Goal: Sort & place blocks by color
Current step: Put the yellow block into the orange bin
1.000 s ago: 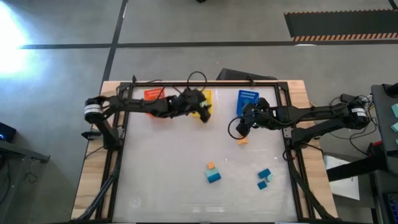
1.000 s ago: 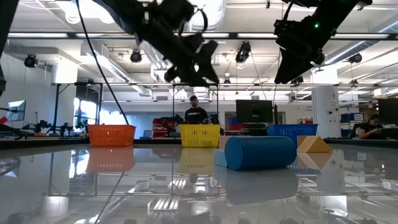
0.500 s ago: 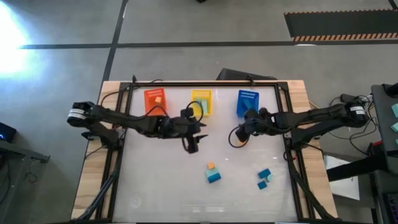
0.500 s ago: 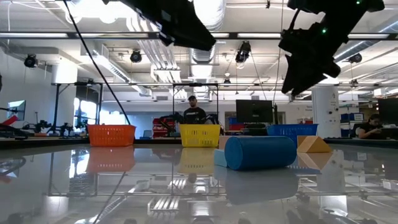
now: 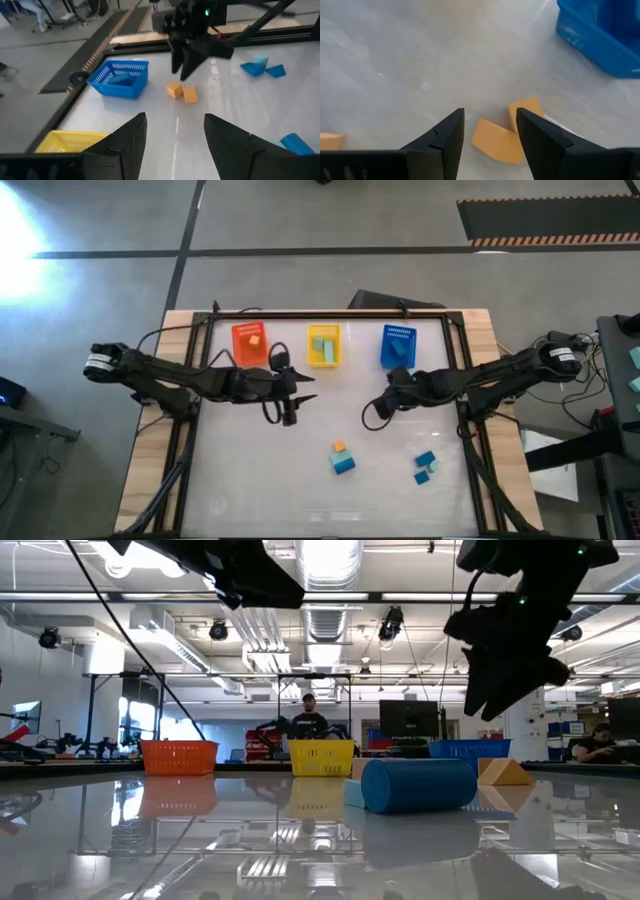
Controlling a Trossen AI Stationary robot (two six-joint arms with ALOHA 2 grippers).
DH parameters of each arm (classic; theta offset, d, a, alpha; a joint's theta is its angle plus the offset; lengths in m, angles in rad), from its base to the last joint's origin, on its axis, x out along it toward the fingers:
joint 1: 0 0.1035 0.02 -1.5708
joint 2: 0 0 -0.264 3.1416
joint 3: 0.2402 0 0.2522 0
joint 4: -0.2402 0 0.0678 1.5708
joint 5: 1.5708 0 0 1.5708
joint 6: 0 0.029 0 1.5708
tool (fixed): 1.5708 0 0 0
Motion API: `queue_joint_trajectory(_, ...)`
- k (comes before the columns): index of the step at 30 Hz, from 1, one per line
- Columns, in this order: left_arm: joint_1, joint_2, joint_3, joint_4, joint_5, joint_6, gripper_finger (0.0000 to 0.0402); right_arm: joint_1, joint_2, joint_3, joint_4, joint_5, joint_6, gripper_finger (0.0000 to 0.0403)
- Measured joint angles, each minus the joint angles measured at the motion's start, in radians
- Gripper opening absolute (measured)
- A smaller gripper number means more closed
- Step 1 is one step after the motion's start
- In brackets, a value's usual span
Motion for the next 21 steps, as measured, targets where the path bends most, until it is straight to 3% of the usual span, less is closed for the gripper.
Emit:
queue_joint_trajectory(10, 0.000, -0.071, -0.018, 0.010, -0.005, 0.012, 0.0183, -0.056, 0.078, 0.045, -0.135, 0.000, -0.008, 0.0184)
queue_joint_trajectory(21, 0.002, -0.075, -0.044, 0.055, -0.024, 0.017, 0.0183, -0.071, 0.130, 0.045, -0.140, 0.000, -0.018, 0.0222)
